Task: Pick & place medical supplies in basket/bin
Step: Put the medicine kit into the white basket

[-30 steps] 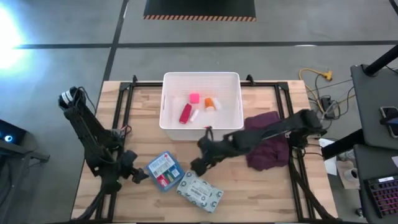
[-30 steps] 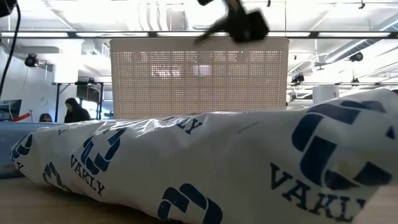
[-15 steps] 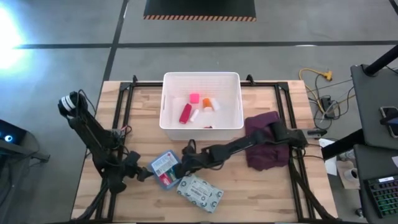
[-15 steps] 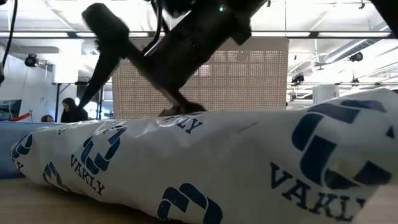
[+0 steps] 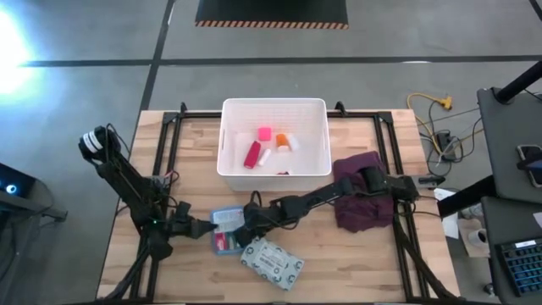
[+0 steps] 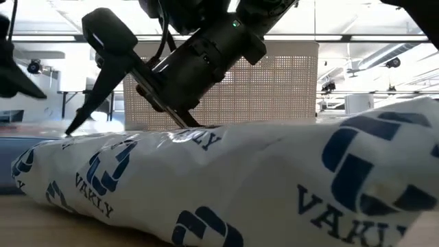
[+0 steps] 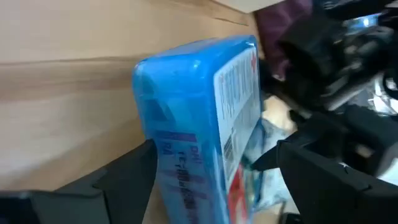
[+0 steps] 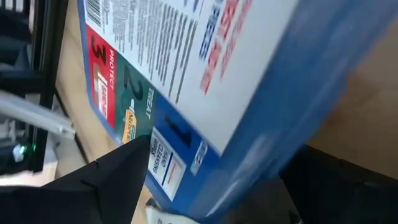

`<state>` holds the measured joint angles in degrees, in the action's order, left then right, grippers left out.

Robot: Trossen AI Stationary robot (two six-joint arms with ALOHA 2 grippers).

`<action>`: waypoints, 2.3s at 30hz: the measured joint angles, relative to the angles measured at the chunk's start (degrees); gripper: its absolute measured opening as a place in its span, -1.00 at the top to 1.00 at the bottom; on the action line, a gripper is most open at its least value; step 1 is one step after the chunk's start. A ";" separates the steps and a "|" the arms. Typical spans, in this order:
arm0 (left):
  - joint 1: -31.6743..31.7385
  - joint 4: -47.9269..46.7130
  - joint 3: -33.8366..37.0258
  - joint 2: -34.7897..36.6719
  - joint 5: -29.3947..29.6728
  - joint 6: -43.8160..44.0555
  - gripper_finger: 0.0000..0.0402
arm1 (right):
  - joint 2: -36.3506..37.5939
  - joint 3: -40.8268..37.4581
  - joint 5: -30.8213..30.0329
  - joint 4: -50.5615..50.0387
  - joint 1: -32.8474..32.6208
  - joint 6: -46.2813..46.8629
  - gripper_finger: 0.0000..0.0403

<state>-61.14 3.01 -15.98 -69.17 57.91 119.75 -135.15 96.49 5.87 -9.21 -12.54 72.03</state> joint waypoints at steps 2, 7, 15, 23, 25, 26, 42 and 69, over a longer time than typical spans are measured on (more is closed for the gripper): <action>0.56 0.33 -1.34 0.00 0.38 -1.38 -0.54 | -0.33 0.04 1.34 0.18 0.20 -1.10 -0.61; 1.23 0.17 -4.59 0.00 0.11 -7.25 -0.54 | -0.98 0.04 1.31 0.01 0.39 -7.01 -0.61; 1.55 0.21 -6.21 0.23 -0.25 -9.58 -0.54 | 1.07 0.08 -8.42 0.42 -1.13 -26.16 -0.61; 1.46 -1.73 -6.49 0.23 -2.07 -9.37 -0.54 | 2.19 3.32 -11.20 -0.18 -1.66 -35.23 -0.61; 1.88 -2.25 -6.29 -0.05 -2.04 -9.39 -0.54 | 2.95 4.34 -12.24 2.30 -1.66 -38.20 -0.61; 2.03 -1.78 -6.69 0.03 -3.18 -9.23 -0.54 | 3.42 4.63 -12.90 2.59 -1.51 -39.35 -0.61; 4.15 -3.53 -6.37 2.00 -4.24 -11.34 -0.53 | 4.06 13.27 -7.70 -7.97 -0.97 -39.30 -0.33; -5.51 -34.97 -26.80 4.52 1.38 -21.71 -0.54 | 32.38 14.05 -36.42 -31.96 5.61 -37.84 0.24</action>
<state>-66.65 -31.95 -42.78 -64.64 59.29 98.04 -102.78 110.54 -30.56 -41.17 -6.92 34.19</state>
